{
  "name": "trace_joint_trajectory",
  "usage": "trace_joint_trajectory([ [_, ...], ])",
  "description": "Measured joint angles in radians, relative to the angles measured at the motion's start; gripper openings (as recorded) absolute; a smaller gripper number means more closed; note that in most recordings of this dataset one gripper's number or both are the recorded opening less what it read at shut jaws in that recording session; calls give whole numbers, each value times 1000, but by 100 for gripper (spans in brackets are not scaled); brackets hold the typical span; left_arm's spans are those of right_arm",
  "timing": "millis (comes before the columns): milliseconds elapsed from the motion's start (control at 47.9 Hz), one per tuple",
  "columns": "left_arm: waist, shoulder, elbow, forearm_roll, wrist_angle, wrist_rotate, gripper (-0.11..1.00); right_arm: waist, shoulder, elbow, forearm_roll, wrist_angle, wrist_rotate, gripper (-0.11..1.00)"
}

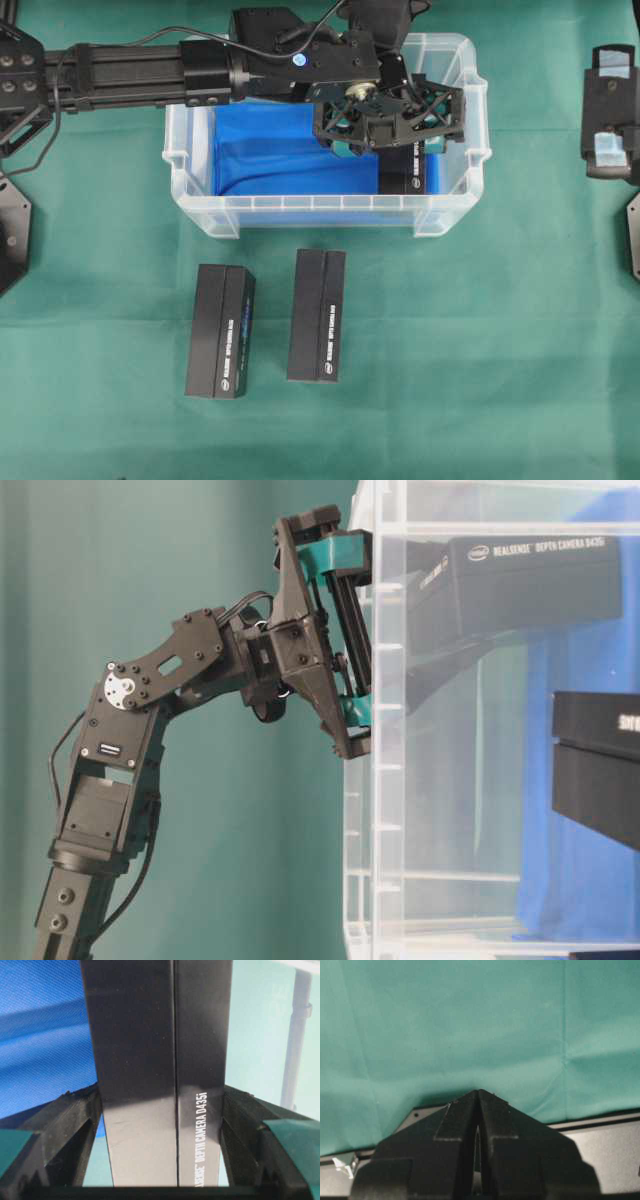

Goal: Take the box out of the case with the left arm.
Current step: 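Lift the right black box up out of the bin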

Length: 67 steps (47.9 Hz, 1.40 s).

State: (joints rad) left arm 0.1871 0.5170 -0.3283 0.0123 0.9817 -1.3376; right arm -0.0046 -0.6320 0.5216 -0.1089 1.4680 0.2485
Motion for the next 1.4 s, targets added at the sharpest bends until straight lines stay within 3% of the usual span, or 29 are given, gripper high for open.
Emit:
trace_joint_trajectory([
  [397, -2, -2, -5, -2, 11, -21, 64, 2, -2, 0, 0, 2, 0, 2],
  [648, -6, -23, -57, 3, 120, -32, 62, 0, -3, 0, 0, 2, 0, 2],
  [1400, -26, -52, -445, 5, 456, -29, 61, 0, -2, 0, 0, -2, 0, 2],
])
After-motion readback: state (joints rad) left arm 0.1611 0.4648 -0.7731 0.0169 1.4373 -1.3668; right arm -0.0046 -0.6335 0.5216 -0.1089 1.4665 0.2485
